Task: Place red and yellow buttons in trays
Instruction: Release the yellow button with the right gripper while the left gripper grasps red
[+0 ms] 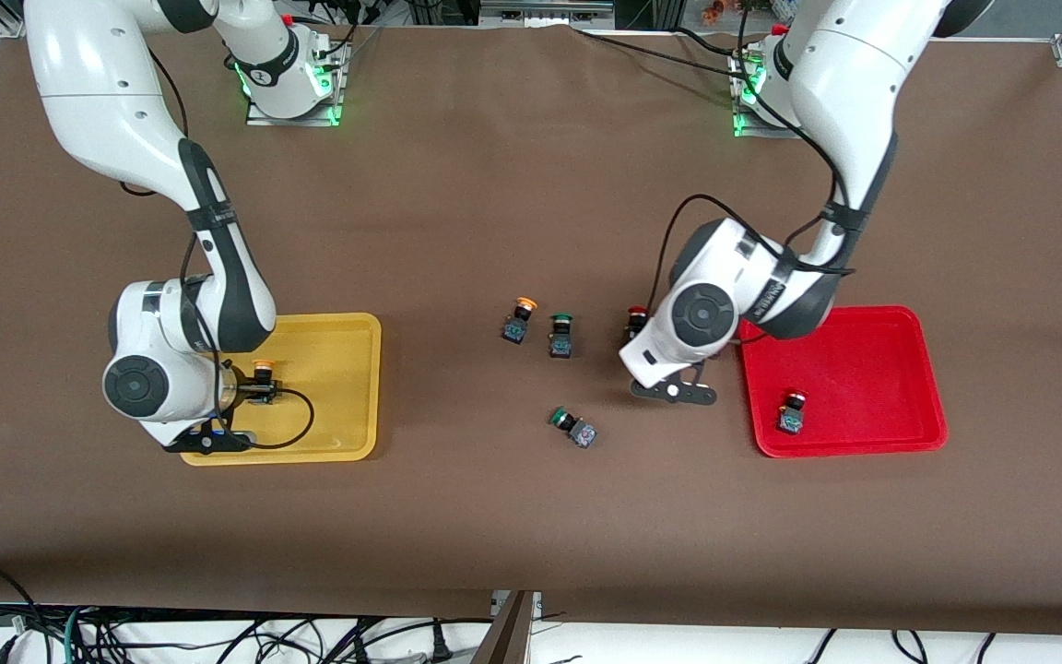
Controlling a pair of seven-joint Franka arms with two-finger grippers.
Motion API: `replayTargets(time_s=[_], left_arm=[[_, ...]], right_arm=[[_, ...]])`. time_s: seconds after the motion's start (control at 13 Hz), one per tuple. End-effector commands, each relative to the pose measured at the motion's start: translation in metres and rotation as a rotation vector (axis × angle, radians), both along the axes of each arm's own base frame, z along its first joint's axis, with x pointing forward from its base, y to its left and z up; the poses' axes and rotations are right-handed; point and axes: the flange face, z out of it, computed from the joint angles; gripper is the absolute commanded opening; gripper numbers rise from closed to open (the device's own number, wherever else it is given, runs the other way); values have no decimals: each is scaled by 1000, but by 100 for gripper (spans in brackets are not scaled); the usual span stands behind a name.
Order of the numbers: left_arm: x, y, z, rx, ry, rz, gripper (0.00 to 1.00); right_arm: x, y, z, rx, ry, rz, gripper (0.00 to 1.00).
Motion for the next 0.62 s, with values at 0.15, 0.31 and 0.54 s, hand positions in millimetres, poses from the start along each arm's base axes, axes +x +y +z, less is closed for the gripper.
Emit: replayTargets(time_s=[0.15, 0.31, 0.54], left_arm=[[-23, -18, -39, 15, 27, -18, 100], [-32, -18, -55, 0, 18, -12, 100], [-39, -26, -62, -15, -9, -4, 62]], right_arm=[[-4, 64, 46, 35, 16, -101, 100], [-14, 109, 45, 54, 17, -216, 100], [-39, 202, 40, 82, -4, -372, 100]])
